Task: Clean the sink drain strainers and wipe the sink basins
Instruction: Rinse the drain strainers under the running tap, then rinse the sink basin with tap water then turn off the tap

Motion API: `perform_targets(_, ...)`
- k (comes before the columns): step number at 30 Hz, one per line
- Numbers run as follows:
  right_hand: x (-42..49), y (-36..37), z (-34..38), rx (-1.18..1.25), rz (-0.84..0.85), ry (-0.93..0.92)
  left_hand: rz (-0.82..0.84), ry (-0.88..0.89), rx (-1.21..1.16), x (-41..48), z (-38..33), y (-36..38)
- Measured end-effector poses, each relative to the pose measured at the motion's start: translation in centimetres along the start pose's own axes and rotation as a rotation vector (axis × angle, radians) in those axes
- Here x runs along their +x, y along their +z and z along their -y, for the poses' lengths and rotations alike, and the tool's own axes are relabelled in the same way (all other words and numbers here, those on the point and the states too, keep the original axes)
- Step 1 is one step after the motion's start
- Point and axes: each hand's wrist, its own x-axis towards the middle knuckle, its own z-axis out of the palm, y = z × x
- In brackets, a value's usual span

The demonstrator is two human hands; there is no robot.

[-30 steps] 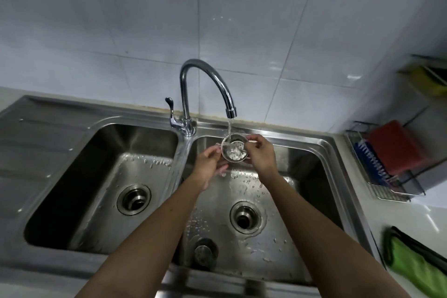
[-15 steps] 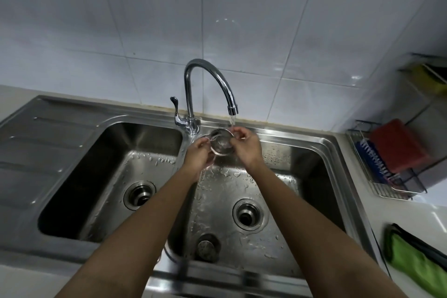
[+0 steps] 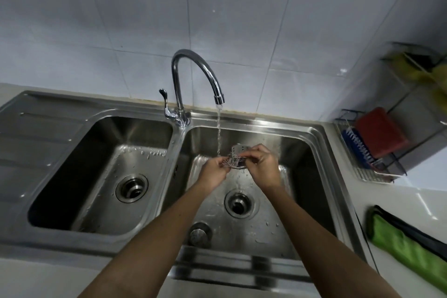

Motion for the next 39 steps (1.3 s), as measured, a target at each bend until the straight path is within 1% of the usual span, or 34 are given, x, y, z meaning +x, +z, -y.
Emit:
perform_targets(3,-2.6,1.3,-2.6,0.076,0.049,0.324,0.063,-0.057,0.107,-0.7,3.1,1.9)
perform_targets(5,-4.2,2.6,-5.1,0.064,0.151,0.537,0.134,-0.127,0.188,-1.4,5.1,3.1)
perform_targets(7,-6.0,3.6,-7.5,0.021,0.28,0.682,0.224,-0.221,0.249,-2.1,7.0,4.1)
perform_targets(10,-8.4,4.6,-9.8,0.083,0.41,0.908,0.287,-0.315,0.322,-2.5,9.7,5.4)
perform_targets(12,-9.5,5.1,-10.7,0.091,0.428,0.991,0.289,-0.355,0.379,-2.3,10.8,5.8)
perform_targets(15,-10.6,5.8,-12.1,0.125,0.465,1.043,0.314,-0.398,0.449,-2.2,11.4,6.3)
perform_targets(19,-11.6,6.0,-12.8,0.215,0.484,1.14,0.344,-0.454,0.449,-2.2,12.4,6.9)
perform_targets(22,-11.1,4.7,-10.2,0.206,0.535,1.134,0.357,-0.426,0.486,-2.3,12.0,6.9)
perform_targets(25,-9.9,3.4,-7.2,0.206,0.565,1.158,0.315,-0.387,0.479,-2.5,10.9,6.0)
perform_targets(27,-8.7,2.9,-5.8,0.098,0.629,1.105,0.269,-0.329,0.517,-2.8,9.8,4.5)
perform_targets(28,-7.9,2.7,-5.3,0.049,0.638,1.066,0.24,-0.271,0.562,-2.8,9.4,3.6)
perform_targets(30,-5.7,3.1,-4.4,-0.1,0.612,0.912,0.143,-0.125,0.614,-3.0,8.2,1.1)
perform_targets(31,-4.5,3.6,-3.6,-0.131,0.566,0.82,0.083,-0.046,0.617,-3.1,7.9,-0.5)
perform_targets(32,-3.2,4.1,-2.7,-0.124,0.484,0.734,0.016,0.048,0.637,-3.4,7.4,-2.1)
perform_targets(35,1.0,4.9,1.5,0.167,0.111,0.593,-0.262,0.324,0.752,-4.6,7.7,-6.9)
perform_targets(36,2.6,4.7,3.6,0.269,-0.012,0.524,-0.326,0.339,0.806,-5.3,8.3,-8.4)
perform_targets(37,4.5,4.2,6.1,0.343,-0.116,0.44,-0.331,0.305,0.884,-6.2,9.1,-9.7)
perform_targets(38,6.3,3.6,8.5,0.397,-0.193,0.359,-0.277,0.229,0.977,-6.9,10.1,-10.6)
perform_targets(39,8.0,3.1,11.1,0.446,-0.221,0.293,-0.214,0.158,1.063,-7.7,11.2,-11.2)
